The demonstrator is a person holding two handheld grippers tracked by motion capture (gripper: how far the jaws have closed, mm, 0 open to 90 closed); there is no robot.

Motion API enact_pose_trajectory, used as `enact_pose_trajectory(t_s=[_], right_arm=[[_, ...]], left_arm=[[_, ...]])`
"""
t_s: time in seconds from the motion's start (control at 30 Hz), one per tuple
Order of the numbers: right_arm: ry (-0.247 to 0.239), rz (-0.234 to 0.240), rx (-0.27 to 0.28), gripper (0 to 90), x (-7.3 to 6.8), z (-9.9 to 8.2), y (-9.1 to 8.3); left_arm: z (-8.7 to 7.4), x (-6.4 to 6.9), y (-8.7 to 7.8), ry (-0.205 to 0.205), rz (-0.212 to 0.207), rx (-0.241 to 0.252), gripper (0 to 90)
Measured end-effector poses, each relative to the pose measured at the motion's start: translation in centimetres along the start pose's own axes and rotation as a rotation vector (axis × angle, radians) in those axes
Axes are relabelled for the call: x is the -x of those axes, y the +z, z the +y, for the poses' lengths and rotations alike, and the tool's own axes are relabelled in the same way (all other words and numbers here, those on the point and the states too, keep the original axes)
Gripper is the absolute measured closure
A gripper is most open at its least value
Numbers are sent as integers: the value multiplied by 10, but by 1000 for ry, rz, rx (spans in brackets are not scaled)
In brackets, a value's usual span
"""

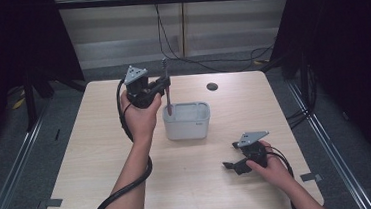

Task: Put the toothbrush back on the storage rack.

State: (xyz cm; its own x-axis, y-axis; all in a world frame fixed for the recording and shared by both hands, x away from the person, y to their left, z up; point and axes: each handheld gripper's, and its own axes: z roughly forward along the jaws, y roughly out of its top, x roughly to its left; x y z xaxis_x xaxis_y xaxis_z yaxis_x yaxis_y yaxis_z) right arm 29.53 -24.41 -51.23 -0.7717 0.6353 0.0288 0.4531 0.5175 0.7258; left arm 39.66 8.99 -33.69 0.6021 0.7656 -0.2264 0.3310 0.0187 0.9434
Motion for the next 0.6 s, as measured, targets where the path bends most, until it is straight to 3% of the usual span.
enact_pose_trajectory(t_s=[0.6], right_arm=[[-2,1,-1,136,0,0,0]], left_arm=[[-13,-2,8,10,10,-13,811]])
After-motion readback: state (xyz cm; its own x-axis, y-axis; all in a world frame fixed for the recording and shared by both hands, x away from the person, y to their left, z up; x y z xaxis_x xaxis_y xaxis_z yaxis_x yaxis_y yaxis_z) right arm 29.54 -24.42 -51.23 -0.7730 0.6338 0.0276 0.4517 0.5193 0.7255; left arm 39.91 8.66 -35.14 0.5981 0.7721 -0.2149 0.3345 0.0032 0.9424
